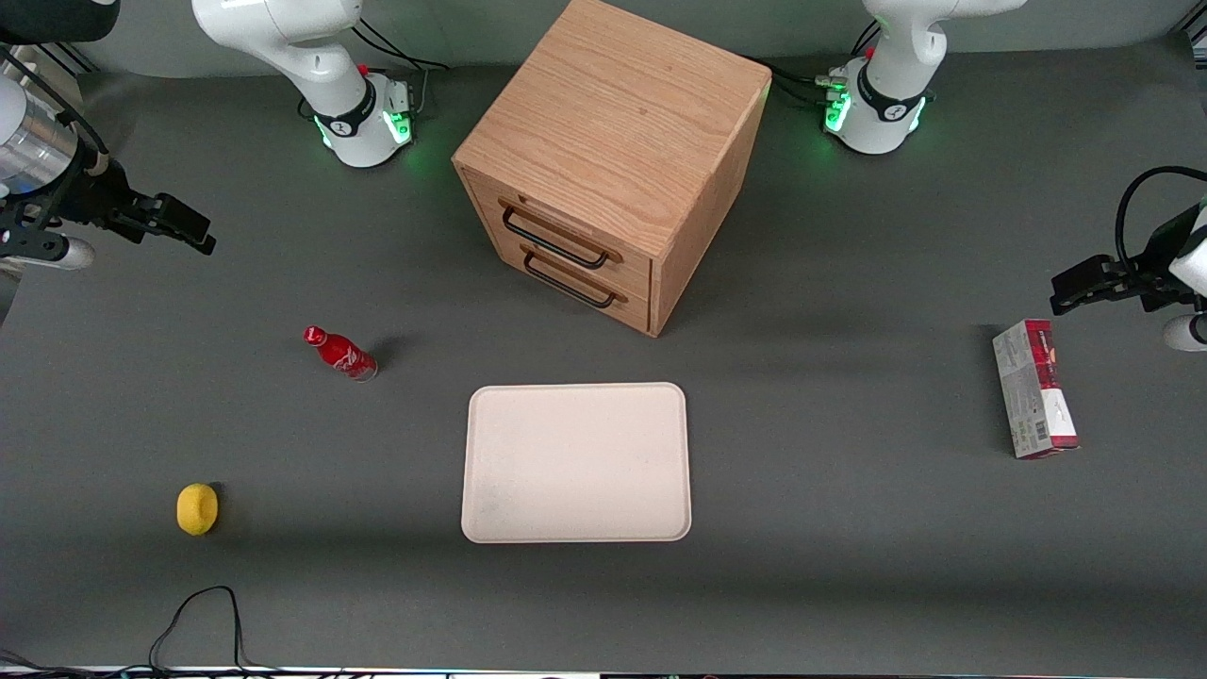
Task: Open upper drawer
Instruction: 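Move the right gripper toward the upper drawer's black handle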
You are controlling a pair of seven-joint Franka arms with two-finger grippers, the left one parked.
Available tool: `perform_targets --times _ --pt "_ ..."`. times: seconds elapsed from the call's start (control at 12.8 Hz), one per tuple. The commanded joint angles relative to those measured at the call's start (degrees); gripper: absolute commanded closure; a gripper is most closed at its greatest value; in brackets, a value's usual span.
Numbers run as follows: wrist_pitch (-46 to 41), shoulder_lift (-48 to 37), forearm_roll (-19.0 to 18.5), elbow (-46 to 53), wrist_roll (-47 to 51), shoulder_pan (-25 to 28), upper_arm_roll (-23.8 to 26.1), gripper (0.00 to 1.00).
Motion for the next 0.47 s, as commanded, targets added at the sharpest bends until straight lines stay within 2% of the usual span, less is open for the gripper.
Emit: perform_targets --times 0.0,0.23,0.39 --pt "-0.72 6.89 1.59 8.08 -1.95 0.3 4.31 0.0" --pt "-0.72 11.55 1.77 14.31 -17.98 0.3 11.78 0.0" --pt "-3.6 14.37 1.5 18.36 -20.85 0.39 16.53 0.0"
